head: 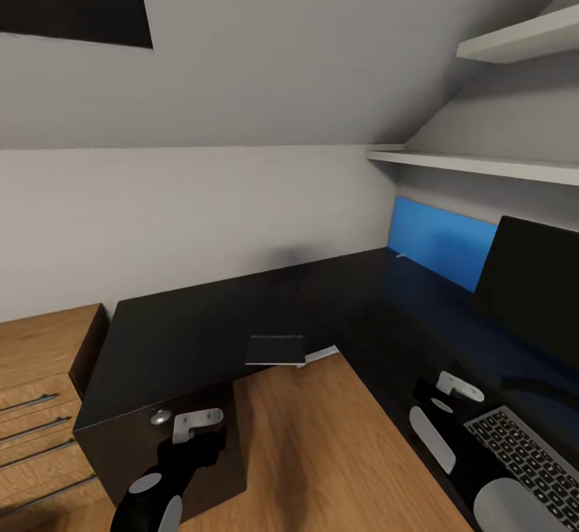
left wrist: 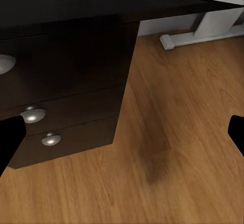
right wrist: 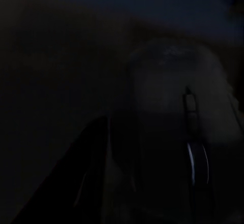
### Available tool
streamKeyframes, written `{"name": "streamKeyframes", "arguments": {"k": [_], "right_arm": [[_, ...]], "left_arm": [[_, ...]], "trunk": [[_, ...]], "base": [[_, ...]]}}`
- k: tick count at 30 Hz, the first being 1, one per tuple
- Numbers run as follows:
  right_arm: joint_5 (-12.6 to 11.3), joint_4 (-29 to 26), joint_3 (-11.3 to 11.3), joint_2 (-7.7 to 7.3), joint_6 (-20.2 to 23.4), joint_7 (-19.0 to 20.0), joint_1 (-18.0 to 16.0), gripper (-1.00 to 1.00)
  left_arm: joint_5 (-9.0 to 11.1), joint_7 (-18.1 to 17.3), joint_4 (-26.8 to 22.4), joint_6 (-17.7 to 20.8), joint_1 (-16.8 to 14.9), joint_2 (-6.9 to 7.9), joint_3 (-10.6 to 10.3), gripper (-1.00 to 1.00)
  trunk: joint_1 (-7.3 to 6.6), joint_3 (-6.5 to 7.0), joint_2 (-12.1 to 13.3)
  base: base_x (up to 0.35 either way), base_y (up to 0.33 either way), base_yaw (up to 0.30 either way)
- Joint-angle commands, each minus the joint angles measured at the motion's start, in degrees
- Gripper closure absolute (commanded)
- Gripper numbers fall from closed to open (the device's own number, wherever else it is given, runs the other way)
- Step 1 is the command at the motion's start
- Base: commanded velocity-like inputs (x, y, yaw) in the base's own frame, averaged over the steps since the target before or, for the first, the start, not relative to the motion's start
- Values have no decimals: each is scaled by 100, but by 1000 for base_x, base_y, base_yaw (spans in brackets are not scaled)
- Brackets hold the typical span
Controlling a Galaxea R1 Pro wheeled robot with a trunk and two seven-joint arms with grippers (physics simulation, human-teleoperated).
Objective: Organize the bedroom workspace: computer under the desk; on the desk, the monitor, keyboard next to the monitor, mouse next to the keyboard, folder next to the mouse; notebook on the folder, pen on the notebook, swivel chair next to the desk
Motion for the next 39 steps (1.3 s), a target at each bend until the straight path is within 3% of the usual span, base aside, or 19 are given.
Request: {"name": "streamKeyframes", "arguments": {"k": [1,7,9,13,24,30,39], "right_arm": [[-32,48,35,-10,-1,-31,-11,100],[26,805,37,-26,-300,47,-285,100],[244,1315,42,-26,-493,286,-488,100],[464,1671,38,-30,-587,483,-637,100],[463,1767,35,-121,-559,506,-683,100],[453,1741,32,-111,-604,502,-684,100],[455,1700,44,-95,-1318,486,-684,100]], "left_arm": [[60,52,-7,21,-4,0,-6,-100],[62,48,-7,7,-4,0,-6,-100],[67,45,-7,17,-4,0,-6,-100],[69,44,-7,21,-4,0,-6,-100],[102,43,-66,22,-4,-30,-4,-100],[112,51,-68,19,-4,-35,-6,-100],[113,53,-69,13,-4,-35,-6,-100]], "trunk": [[0,-7,-4],[0,-7,-4],[0,-7,-4],[0,-7,-4],[0,-7,-4],[132,-114,-245],[330,-276,-606]], "base": [[40,0,0],[194,-38,0],[100,-18,0],[28,-5,0],[1,0,0],[0,0,0],[0,0,0]]}}
